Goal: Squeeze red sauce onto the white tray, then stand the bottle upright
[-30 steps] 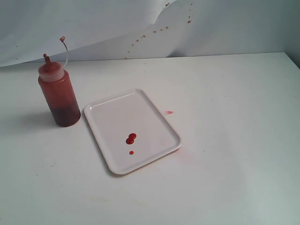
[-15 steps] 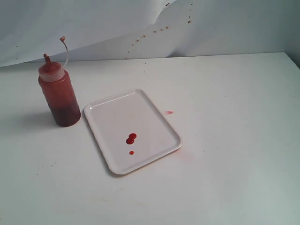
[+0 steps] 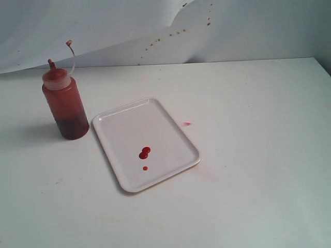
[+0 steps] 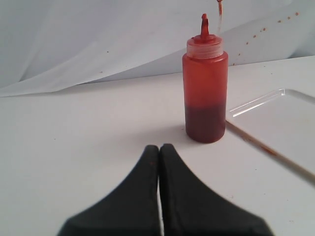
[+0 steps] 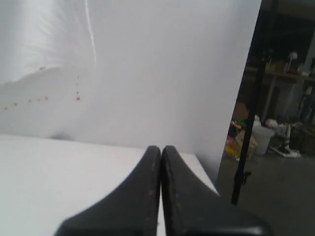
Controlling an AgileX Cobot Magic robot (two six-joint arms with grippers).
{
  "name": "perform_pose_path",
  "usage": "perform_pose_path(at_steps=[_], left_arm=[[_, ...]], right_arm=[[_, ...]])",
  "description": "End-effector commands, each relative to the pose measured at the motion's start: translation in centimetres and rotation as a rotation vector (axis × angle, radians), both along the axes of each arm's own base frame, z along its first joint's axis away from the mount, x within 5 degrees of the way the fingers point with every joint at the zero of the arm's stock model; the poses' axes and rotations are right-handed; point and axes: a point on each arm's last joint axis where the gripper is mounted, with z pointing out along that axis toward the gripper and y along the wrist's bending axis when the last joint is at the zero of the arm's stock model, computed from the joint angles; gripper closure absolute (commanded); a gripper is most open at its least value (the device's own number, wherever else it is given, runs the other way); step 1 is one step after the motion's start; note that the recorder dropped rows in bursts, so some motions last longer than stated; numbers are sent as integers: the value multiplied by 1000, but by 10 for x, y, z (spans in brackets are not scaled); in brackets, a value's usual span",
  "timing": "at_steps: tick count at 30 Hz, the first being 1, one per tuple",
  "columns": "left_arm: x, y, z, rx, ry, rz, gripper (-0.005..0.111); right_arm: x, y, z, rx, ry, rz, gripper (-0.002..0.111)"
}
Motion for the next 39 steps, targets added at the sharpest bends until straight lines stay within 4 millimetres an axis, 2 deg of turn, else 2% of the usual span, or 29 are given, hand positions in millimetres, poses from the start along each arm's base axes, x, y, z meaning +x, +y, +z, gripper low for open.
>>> perform_pose_path(at_steps=[1, 22, 39], left_arm=[[0, 0, 0, -7, -11, -4, 107], [0, 0, 0, -7, -11, -4, 107], [0, 0, 0, -7, -11, -4, 107]], right_arm=[[0, 0, -17, 22, 148, -7, 108], [-3, 2, -35, 110, 342, 22, 108], [-3, 2, -35, 142, 341, 21, 108]])
